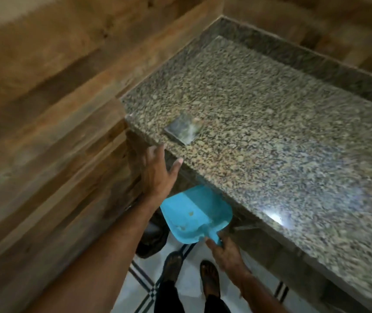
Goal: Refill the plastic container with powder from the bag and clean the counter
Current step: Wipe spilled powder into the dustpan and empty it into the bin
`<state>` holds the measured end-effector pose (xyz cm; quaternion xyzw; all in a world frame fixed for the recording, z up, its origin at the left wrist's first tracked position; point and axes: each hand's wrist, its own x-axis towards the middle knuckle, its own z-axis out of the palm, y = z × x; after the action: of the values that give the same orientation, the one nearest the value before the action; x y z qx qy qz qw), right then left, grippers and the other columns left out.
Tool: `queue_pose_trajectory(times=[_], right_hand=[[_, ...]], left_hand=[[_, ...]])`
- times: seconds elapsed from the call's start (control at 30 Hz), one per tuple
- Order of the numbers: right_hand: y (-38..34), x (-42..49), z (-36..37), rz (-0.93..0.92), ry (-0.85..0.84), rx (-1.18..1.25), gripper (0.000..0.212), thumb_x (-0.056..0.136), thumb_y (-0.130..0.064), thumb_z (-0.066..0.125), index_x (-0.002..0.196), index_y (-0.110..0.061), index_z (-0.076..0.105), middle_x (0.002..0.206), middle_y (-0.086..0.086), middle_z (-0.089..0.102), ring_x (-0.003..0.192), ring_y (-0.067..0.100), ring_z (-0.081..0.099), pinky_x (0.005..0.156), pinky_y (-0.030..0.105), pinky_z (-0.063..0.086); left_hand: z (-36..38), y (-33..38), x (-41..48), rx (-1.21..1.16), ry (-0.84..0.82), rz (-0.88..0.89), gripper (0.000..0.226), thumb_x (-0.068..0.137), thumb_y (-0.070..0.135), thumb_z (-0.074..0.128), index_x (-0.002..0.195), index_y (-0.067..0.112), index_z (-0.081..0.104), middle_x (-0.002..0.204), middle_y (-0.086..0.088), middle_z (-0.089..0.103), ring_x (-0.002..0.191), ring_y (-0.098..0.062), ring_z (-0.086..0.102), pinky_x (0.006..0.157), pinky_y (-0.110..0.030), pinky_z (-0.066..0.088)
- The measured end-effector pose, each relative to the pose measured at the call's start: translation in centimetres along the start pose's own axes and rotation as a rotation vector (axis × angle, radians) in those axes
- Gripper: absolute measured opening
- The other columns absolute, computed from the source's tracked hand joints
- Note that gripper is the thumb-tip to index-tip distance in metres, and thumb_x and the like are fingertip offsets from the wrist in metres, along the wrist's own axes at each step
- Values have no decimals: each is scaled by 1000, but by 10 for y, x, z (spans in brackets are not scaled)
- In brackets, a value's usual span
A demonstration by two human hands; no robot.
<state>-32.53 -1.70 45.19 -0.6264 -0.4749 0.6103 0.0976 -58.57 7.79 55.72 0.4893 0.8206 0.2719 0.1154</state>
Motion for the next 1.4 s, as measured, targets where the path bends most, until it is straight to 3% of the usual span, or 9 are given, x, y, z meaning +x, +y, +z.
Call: queue_pose_trajectory(times=[0.13,0.27,0.37,0.5,0.83,0.97,1.13,1.27,1.4], right_hand=[[1,-10,-7,-60,101,6,22,94,-35,71,113,-23,69,86,-13,72,71,-8,67,64,14,48],[11,-26,-8,-21,160,88,21,96,-23,70,117,-23,65,106,-18,69,87,-20,64,74,6,52],[30,-40,-6,14,222,129,34,90,-43,72,119,-26,68,105,-11,77,94,0,72,88,35,60],[53,-68,1,118,337,242,32,89,-43,72,113,-24,69,97,10,77,83,23,74,72,36,60],[133,-136,-24,228,553,485,12,94,-25,71,105,-21,68,74,3,65,56,8,58,42,19,39],[158,-161,-46,240,612,551,10,94,-22,72,103,-19,68,72,-5,62,49,-4,54,44,12,38],[192,-172,-81,262,612,615,8,93,-26,73,100,-23,68,78,-7,64,55,-3,57,48,11,39],[208,-171,-115,267,623,660,11,91,-29,75,99,-26,68,85,-6,68,67,1,62,55,13,45],[230,-178,-143,289,619,675,53,72,-55,75,103,-13,63,90,3,65,75,12,64,62,25,50]], left_hand=[[15,25,72,319,-53,307,67,89,59,58,144,19,51,141,-17,51,124,-39,48,98,-47,42],[42,31,111,469,-311,331,67,94,58,55,148,20,44,148,-24,43,135,-42,40,107,-51,36],[57,41,106,427,-345,377,63,98,43,55,150,12,39,145,-25,45,129,-43,46,102,-52,43],[79,80,63,325,-380,422,51,102,26,50,147,7,35,137,-25,53,118,-44,56,93,-52,48],[157,234,-132,53,-834,894,28,103,26,44,131,21,47,124,-17,61,106,-40,61,79,-44,46],[157,239,-103,-22,-570,726,28,104,35,34,121,21,51,117,-10,59,101,-34,60,76,-41,48],[161,226,-57,281,-319,273,43,104,28,46,140,7,40,135,-26,56,123,-47,54,93,-53,44],[190,264,-138,215,-394,489,36,103,28,46,136,16,39,130,-22,55,108,-41,61,80,-48,50],[205,297,-216,97,-616,913,30,107,32,40,135,20,42,107,-4,49,77,-16,53,53,-25,40]])
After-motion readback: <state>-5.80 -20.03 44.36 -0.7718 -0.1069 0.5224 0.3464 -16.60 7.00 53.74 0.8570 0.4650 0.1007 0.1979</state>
